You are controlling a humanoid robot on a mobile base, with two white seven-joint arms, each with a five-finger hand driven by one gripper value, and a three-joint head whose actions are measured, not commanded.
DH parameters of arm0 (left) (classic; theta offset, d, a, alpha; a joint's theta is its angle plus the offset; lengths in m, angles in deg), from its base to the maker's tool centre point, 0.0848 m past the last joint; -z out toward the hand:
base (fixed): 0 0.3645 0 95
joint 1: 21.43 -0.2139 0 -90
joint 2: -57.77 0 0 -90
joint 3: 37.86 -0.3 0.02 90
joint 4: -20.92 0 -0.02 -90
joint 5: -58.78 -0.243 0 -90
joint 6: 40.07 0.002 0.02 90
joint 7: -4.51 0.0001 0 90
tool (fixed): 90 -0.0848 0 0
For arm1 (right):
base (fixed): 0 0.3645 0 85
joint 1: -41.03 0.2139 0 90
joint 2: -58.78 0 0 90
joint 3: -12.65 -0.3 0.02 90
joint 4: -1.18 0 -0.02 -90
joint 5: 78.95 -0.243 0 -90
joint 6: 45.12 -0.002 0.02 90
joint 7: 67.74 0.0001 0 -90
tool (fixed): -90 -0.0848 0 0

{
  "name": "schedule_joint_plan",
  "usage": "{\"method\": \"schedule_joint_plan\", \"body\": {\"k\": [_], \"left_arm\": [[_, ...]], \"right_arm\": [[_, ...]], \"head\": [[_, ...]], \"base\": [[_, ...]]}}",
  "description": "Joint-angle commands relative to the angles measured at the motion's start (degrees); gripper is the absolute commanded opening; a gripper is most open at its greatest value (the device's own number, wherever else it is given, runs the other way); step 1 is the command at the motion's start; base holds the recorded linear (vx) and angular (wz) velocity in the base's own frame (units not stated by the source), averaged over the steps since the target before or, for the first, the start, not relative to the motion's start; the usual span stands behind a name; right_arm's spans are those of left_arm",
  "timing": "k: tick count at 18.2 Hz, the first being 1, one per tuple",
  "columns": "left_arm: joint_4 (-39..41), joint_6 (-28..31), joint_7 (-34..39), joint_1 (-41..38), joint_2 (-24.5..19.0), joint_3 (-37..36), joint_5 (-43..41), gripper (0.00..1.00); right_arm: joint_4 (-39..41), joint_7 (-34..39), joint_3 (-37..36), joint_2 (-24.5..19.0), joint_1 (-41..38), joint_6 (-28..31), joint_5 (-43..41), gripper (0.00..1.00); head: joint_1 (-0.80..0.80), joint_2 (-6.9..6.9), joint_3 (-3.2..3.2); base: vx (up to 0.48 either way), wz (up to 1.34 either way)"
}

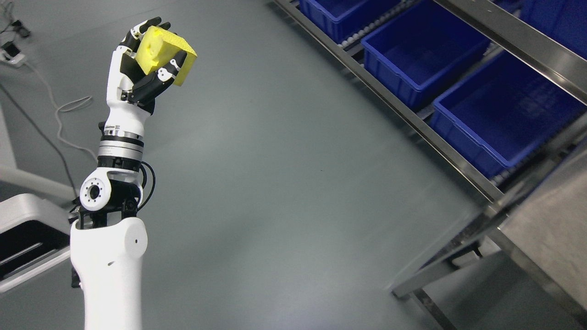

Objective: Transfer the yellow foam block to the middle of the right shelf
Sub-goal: 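Hold the cube raised in the left hand while turning toward the blue bins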

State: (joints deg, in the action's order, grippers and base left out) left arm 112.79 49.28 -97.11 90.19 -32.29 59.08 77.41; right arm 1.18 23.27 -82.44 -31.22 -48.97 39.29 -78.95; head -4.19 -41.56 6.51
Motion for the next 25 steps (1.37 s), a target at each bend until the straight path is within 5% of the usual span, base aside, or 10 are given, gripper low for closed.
{"method": "schedule_joint_plan", "body": {"k": [1,13,25], "left_arm": [[0.9,-0.1,0.0,0.0,-0.9,0.7,0.0,0.28],[0.9,-0.1,-0.1,0.0,-0.9,0.9,0.0,0.28],[1.2,-0.1,-0.2,0.0,-0.9,0.8,0.0,0.29]], "right_arm": [[1.0,0.0,0.0,1.0,0.1,0.0,0.0,1.0],[1.0,0.0,0.0,1.0,0.1,0.0,0.0,1.0],[1.0,0.0,0.0,1.0,0.2,0.0,0.0,1.0]], "head": [[0.0,0.0,0.0],[0.0,0.0,0.0],[0.0,0.0,0.0]], "base": [[0.114,0.72],[0.171,0.39],[0.348,-0.29]]}}
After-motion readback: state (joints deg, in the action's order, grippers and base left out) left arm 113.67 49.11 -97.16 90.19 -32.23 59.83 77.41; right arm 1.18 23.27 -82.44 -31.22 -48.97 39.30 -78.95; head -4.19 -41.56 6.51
